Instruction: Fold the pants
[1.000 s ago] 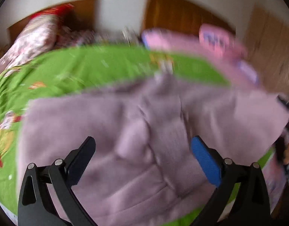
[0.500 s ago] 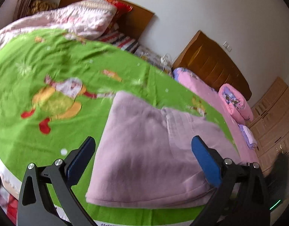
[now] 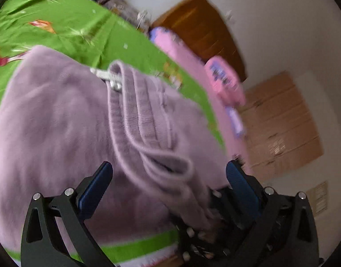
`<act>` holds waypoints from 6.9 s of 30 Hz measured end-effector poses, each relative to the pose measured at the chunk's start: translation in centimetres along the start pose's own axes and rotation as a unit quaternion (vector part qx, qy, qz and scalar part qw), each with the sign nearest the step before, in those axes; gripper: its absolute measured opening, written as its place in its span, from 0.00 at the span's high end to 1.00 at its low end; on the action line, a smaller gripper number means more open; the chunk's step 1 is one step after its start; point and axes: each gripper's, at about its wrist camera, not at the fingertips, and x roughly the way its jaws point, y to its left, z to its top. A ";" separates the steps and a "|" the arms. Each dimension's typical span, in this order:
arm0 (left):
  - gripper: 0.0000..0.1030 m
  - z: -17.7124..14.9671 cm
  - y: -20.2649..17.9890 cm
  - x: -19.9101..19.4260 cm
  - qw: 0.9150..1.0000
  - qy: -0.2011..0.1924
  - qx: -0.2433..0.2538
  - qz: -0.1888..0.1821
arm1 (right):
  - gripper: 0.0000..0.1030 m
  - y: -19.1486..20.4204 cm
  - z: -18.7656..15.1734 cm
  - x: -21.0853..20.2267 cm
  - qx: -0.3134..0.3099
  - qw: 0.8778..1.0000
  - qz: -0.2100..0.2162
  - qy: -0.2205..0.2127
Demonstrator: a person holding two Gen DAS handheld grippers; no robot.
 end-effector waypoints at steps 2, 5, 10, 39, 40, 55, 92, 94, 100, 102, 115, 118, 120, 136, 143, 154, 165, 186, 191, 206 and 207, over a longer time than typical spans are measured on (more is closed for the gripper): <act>0.02 0.6 0.2 1.9 1.000 0.023 -0.005 0.006 | 0.68 0.4 -0.2 -0.2 -0.009 1.000 -0.011 0.002; 0.02 1.3 -0.4 3.2 0.999 0.029 0.002 0.033 | 0.64 0.6 -0.4 -1.2 -0.030 0.999 -0.006 0.013; 0.02 1.3 -0.7 3.3 0.999 0.028 0.004 0.041 | 0.58 -4.4 -3.4 -8.9 0.066 0.997 0.002 -0.036; 0.81 5.4 -21.7 -5.3 0.973 -0.070 0.209 0.065 | 0.04 -10.3 -11.5 -3.6 0.239 0.952 -0.151 0.121; 0.81 5.3 -20.8 -6.2 0.974 -0.075 0.203 0.068 | 0.04 -10.1 -11.5 -3.7 0.237 0.953 -0.150 0.117; 0.72 -1.7 6.5 -6.5 0.991 -0.122 -0.014 0.046 | 0.04 -9.3 -11.9 -2.8 0.228 0.960 -0.115 0.116; 0.02 -4.5 -6.1 -5.7 0.922 -0.159 0.207 0.287 | 0.05 -14.3 -1.7 -3.8 0.222 0.957 0.189 -0.008; 0.02 -3.4 -6.3 -3.8 0.927 -0.139 0.207 0.279 | 0.05 -16.4 0.4 0.5 0.230 0.946 0.228 0.005; 0.02 -3.6 -3.9 0.7 0.916 -0.098 0.222 0.321 | 0.05 -20.1 1.1 14.1 0.298 0.906 0.278 0.114; 0.02 -3.7 -3.9 0.9 0.913 -0.095 0.228 0.325 | 0.07 -21.1 0.6 17.1 0.302 0.911 0.249 0.128; 0.02 -3.9 -3.7 1.4 0.906 -0.103 0.232 0.338 | 0.05 -22.2 0.7 17.0 0.319 0.919 0.200 0.118; 0.02 -3.9 -3.7 1.4 0.906 -0.104 0.232 0.338 | 0.05 -21.8 1.6 13.7 0.328 0.930 0.147 0.082; 0.02 -3.9 -3.7 1.4 0.905 -0.105 0.232 0.340 | 0.05 -20.8 1.9 10.9 0.321 0.930 0.168 0.054; 0.02 -5.0 -4.9 0.7 0.898 -0.131 0.220 0.358 | 0.05 -12.3 -1.6 2.4 0.218 0.956 0.193 0.047; 0.02 -7.9 -5.6 -0.4 0.883 -0.149 0.224 0.385 | 0.05 -9.4 -2.8 -1.8 0.179 0.971 0.154 0.022; 0.01 -8.9 -4.2 0.2 0.879 -0.150 0.231 0.390 | 0.04 -4.8 -6.3 0.0 0.113 0.985 0.114 0.066; 0.01 -9.1 -4.1 0.2 0.877 -0.154 0.235 0.390 | 0.04 -4.1 -7.2 -0.5 0.115 0.985 0.110 0.058; 0.02 3.6 -4.3 0.4 0.927 -0.081 0.147 0.334 | 0.04 -4.9 -7.4 -0.5 0.130 0.982 0.125 0.049; 0.02 1.0 -0.9 -0.6 0.932 -0.106 0.134 0.318 | 0.04 -5.3 -7.3 -0.7 0.139 0.980 0.136 0.043; 0.01 -1.0 -0.3 -0.5 0.920 -0.136 0.153 0.333 | 0.04 -4.1 -5.3 -0.7 0.183 0.955 0.232 0.036; 0.01 -1.0 -0.2 -0.6 0.921 -0.137 0.154 0.332 | 0.04 -4.1 -5.3 -0.8 0.177 0.955 0.235 0.040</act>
